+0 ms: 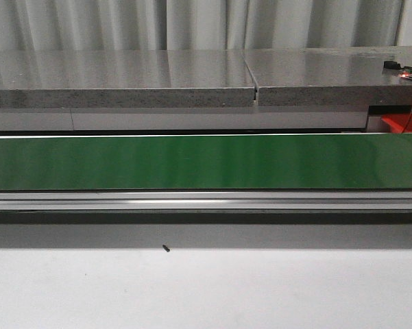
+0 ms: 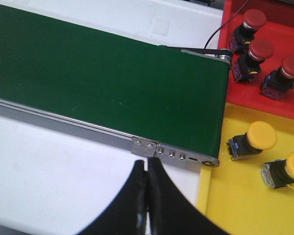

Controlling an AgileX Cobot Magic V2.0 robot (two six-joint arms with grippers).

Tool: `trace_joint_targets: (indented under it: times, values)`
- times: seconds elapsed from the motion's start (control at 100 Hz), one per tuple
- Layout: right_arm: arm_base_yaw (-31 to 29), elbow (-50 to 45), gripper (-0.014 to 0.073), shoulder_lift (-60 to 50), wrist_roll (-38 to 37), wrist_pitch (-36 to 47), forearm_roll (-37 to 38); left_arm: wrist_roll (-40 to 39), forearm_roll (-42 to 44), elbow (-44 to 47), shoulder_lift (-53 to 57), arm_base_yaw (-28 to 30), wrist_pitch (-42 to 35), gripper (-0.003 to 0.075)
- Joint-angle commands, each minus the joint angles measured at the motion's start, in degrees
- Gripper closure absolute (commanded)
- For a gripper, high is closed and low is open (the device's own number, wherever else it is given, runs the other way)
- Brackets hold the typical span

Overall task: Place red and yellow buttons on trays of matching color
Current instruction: 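Move the left gripper over the yellow buttons on the table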

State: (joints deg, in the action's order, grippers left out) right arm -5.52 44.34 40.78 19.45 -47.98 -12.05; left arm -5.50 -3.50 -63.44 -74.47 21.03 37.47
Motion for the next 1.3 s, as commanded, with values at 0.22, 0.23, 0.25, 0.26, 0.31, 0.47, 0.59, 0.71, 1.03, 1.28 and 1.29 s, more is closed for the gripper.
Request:
trace_joint_targets:
  times: [0.22,0.23,0.25,0.26,0.31,0.47,0.59,0.71,1.03,1.28,1.29]
  values:
    - [0.01,1.38,0.0701,-0.22,0.02,3.6,-0.19,-0.48,0.93,-15.05,-18.88,0.7,-2.83,0.008]
    - [0.01,1.38,0.0701,-0.22,0.02,3.6,-0.19,-0.48,0.93,-15.29,-19.24,0.7,-2.83,0.008]
    - [0.01,1.38,0.0701,-0.22,0.02,3.6,-0.19,-0.48,1.05,-15.96,-20.27,0.7,-2.83,0.008]
    - [0.01,1.38,0.0701,-0.22,0.02,3.6,-0.19,-0.48,1.05,-16.42,-20.9,0.7,-2.83,0.008]
    - [0.01,1.38,0.0701,-0.22,0.02,3.6,-0.19,-0.48,1.37,-17.9,-23.01,0.7,-2.83,0.008]
    - [0.01,1.38,0.0701,-0.22,0.02,3.54,-0.19,-0.48,1.64,-21.08,-28.04,0.7,-4.33,0.008]
    - [0.01,1.38,0.0701,-0.22,0.02,3.48,-0.19,-0.48,1.64,-22.19,-30.59,0.7,-6.05,0.008]
    - [0.01,1.38,0.0701,-0.22,0.02,3.48,-0.19,0.54,1.77,-23.67,-32.89,0.7,-6.94,0.008]
    - [0.01,1.38,0.0701,-0.22,0.02,3.48,-0.19,0.9,2.13,-26.52,-36.84,0.7,-8.14,0.008]
    - [0.01,1.38,0.0701,-0.22,0.02,3.48,-0.19,1.01,2.13,-27.62,-39.89,0.7,-8.82,0.008]
    - [0.01,1.38,0.0701,-0.22,0.02,3.48,-0.19,1.01,2.13,-27.62,-39.99,0.7,-8.85,0.008]
